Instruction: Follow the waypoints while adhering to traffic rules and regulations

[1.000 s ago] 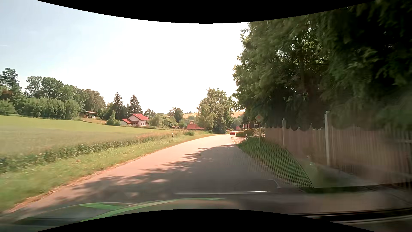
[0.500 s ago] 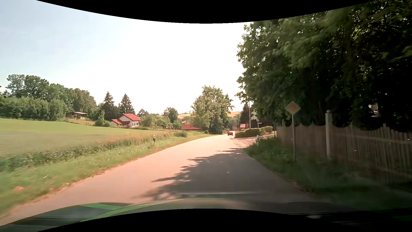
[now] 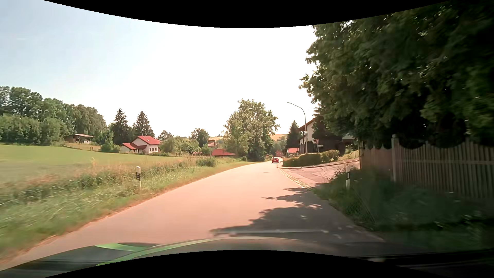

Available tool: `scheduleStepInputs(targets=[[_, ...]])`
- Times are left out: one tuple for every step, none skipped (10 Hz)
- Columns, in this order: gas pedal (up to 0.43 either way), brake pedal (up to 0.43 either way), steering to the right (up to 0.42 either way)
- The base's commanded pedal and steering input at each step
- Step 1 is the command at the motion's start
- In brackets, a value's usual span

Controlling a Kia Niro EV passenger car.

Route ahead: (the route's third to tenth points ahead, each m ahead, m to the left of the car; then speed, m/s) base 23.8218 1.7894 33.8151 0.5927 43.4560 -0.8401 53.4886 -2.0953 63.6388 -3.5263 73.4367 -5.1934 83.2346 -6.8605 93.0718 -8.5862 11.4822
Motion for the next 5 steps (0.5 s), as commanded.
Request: scheduleStepInputs(targets=[[0.0,0.012,0.009],[0.0,0.012,0.008],[0.0,0.018,0.005],[0.0,0.024,0.005],[0.0,0.03,0.005]])
